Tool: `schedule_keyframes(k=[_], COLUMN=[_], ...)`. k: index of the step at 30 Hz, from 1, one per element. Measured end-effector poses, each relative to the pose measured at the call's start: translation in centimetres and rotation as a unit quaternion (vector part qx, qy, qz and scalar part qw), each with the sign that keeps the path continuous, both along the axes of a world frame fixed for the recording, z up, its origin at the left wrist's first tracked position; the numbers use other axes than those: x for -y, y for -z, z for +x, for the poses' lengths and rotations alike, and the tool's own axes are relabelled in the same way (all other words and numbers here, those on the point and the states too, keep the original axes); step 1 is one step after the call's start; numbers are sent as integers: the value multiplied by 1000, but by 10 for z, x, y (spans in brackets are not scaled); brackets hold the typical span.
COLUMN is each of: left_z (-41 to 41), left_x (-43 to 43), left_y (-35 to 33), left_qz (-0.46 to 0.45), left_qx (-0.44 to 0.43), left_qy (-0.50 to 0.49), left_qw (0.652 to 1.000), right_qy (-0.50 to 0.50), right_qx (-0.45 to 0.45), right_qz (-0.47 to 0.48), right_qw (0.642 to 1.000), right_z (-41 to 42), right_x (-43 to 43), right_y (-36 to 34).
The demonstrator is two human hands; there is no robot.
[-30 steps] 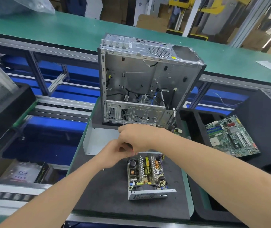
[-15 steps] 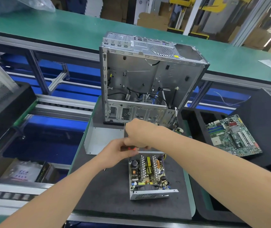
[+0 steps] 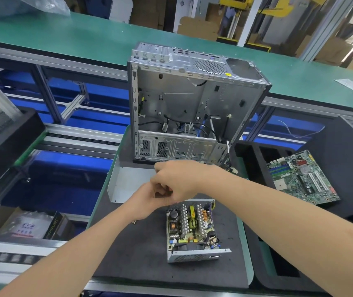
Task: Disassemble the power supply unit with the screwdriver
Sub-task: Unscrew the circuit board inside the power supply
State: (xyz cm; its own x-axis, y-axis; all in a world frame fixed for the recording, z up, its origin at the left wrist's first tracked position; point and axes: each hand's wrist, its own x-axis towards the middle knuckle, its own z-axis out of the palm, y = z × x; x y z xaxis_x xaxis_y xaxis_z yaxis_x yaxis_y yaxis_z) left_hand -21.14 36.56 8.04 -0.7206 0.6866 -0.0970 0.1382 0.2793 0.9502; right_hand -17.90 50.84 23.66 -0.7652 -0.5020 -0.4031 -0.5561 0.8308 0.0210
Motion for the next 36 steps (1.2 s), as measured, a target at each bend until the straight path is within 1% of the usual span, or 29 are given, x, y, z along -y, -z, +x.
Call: schedule_keyframes(k=[2,4,5,7,8,10,12,16,18,20,22,24,26,28,29,31,32,34,36], left_z=[1,3,3,2,1,1,1,-2,-3,-3,-4,-4,-3,-2,-1,-3,-3,-4,-4], left_x=[-1,-2,-2,-2,-2,-1,1,1,1,1,0,0,-2,-2,-2,-3,-3,-3,-2], left_y=[-1,-1,-1,-2,-3,-3,-4,-2,0,0,0,-1,-3,-4,-4,-4,-4,-4,-3], left_qz=[18,43,44,32,30,49,65,49,42,40,33,13,6,23,27,22,21,34,47], left_qx=[2,23,27,28,28,38,44,46,34,28,24,9,-10,6,14,16,20,26,29], left_qy=[6,15,17,20,24,31,31,12,14,13,10,7,6,7,9,15,17,21,23], left_qw=[1000,999,999,999,999,998,996,998,998,999,999,1000,1000,1000,999,1000,999,999,998], right_qy=[92,214,257,295,300,276,208,53,7,-7,-1,27,95,199,245,289,296,282,222], right_qx=[-33,-82,-75,-5,23,41,32,42,27,6,6,10,-39,-104,-102,-40,-14,1,5], right_qz=[21,49,54,27,4,-13,2,-3,4,0,-10,-28,-29,20,47,58,42,11,13], right_qw=[995,972,962,955,954,960,978,998,1000,1000,1000,999,994,974,963,955,954,959,975], right_z=[-1,-2,-1,-1,-1,-1,-4,-8,-7,-7,-7,-5,-2,0,1,0,-1,-3,-4], right_x=[3,11,14,15,14,10,5,-4,-5,-6,-8,-9,-5,4,8,13,13,10,6], right_y=[0,-2,0,3,3,-2,-6,-7,-2,4,5,2,0,1,1,3,3,0,-4])
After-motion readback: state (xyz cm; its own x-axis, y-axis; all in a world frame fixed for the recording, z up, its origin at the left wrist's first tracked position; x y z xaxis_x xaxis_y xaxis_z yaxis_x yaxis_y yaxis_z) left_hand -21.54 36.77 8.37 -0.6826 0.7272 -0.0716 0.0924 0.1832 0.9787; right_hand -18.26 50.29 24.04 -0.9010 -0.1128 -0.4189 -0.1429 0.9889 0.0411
